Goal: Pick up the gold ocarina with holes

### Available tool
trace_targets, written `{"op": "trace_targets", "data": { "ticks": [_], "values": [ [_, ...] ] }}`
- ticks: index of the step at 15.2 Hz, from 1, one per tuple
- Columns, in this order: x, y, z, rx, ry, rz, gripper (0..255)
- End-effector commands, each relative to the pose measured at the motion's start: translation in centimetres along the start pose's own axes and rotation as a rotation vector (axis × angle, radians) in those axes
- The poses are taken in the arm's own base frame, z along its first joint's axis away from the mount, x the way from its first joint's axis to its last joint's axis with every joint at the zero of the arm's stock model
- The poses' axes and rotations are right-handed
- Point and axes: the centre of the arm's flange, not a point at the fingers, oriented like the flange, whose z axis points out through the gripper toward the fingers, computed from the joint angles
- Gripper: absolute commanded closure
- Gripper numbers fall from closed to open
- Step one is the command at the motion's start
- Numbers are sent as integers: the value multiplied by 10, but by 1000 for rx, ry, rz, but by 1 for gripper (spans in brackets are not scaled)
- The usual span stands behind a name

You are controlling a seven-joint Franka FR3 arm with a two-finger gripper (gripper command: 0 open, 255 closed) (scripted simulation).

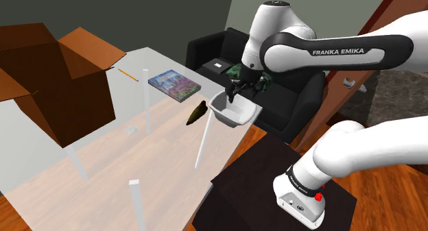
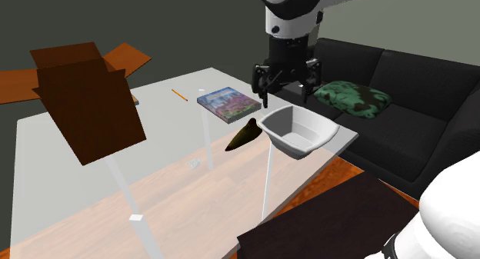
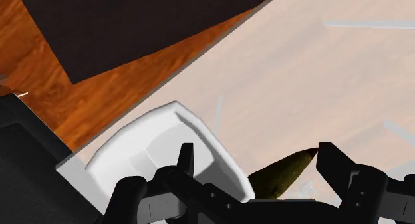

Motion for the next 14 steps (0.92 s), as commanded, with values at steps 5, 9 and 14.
{"op": "trace_targets", "data": {
  "ticks": [5, 9, 14],
  "values": [
    [22, -42, 60, 1, 69, 272, 0],
    [45, -66, 98, 0, 114, 448, 0],
    [83, -90, 144, -1, 169, 669, 0]
  ]
}}
